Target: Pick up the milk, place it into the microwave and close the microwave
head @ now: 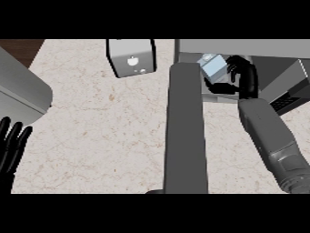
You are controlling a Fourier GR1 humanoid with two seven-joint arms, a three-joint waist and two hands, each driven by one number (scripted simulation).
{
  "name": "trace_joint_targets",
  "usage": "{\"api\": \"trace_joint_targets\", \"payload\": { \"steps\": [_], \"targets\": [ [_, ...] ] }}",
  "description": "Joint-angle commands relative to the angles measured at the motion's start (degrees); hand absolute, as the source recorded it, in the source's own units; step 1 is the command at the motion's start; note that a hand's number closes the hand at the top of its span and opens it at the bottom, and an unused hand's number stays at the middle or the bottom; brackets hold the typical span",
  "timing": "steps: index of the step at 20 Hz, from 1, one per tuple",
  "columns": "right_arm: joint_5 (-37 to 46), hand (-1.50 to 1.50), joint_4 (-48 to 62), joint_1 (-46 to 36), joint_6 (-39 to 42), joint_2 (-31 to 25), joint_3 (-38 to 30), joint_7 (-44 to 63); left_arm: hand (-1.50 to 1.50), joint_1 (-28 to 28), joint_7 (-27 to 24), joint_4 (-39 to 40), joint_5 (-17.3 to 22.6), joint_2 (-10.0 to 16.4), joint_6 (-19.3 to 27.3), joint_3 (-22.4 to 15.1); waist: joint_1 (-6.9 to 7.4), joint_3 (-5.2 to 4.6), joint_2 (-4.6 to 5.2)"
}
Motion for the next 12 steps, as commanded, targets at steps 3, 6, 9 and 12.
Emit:
{"api": "trace_joint_targets", "payload": {
  "steps": [3,6,9,12],
  "targets": [
    [3.21,1.5,4.51,-4.39,-13.0,-2.84,-0.61,-2.01,-1.5,-0.66,0.17,0.48,-2.04,-0.47,0.22,-1.73,1.19,0.05,0.65],
    [7.24,-1.5,9.17,-4.46,-12.77,-3.13,2.83,-2.26,-1.5,-1.11,0.32,1.08,-0.59,1.47,-0.78,0.91,1.66,0.01,0.74],
    [8.7,-1.5,12.01,-7.74,-10.62,-2.32,4.21,0.19,-1.5,-3.54,-0.79,3.58,-3.33,1.13,0.12,0.3,1.87,0.04,0.99],
    [9.5,-1.5,13.34,-7.84,-8.88,-1.72,4.91,-0.26,-1.5,-3.03,1.41,1.55,-5.23,0.33,1.46,-1.52,2.11,0.14,1.03]
  ]
}}
